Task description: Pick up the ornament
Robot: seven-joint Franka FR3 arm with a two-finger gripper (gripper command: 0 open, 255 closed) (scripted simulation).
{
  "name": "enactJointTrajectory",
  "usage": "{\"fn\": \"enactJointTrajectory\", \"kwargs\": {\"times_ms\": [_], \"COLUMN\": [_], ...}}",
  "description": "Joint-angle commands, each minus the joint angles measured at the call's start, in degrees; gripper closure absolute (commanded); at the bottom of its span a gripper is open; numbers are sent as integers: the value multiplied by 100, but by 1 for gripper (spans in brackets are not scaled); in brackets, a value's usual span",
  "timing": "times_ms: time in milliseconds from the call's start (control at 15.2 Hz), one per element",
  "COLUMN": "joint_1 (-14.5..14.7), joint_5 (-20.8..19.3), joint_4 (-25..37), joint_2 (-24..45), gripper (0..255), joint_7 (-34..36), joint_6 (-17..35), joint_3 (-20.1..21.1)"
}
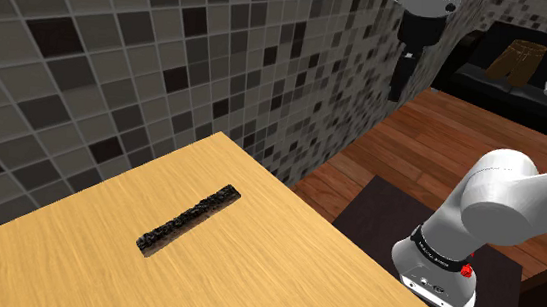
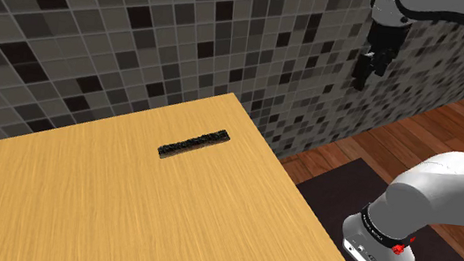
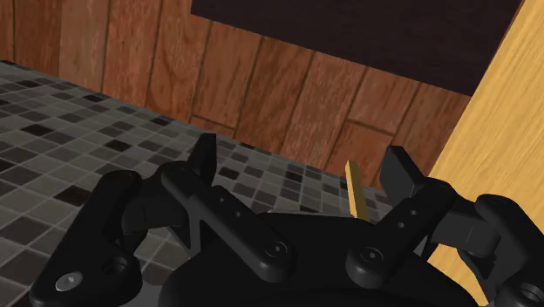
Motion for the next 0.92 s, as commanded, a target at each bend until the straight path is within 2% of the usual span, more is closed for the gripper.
{"fn": "enactJointTrajectory", "kwargs": {"times_ms": [0, 858], "joint_1": [0, 843], "joint_5": [0, 344], "joint_4": [0, 41], "joint_2": [0, 1892], "gripper": [0, 0], "joint_7": [0, -1063], "joint_6": [0, 2171], "joint_3": [0, 205]}}
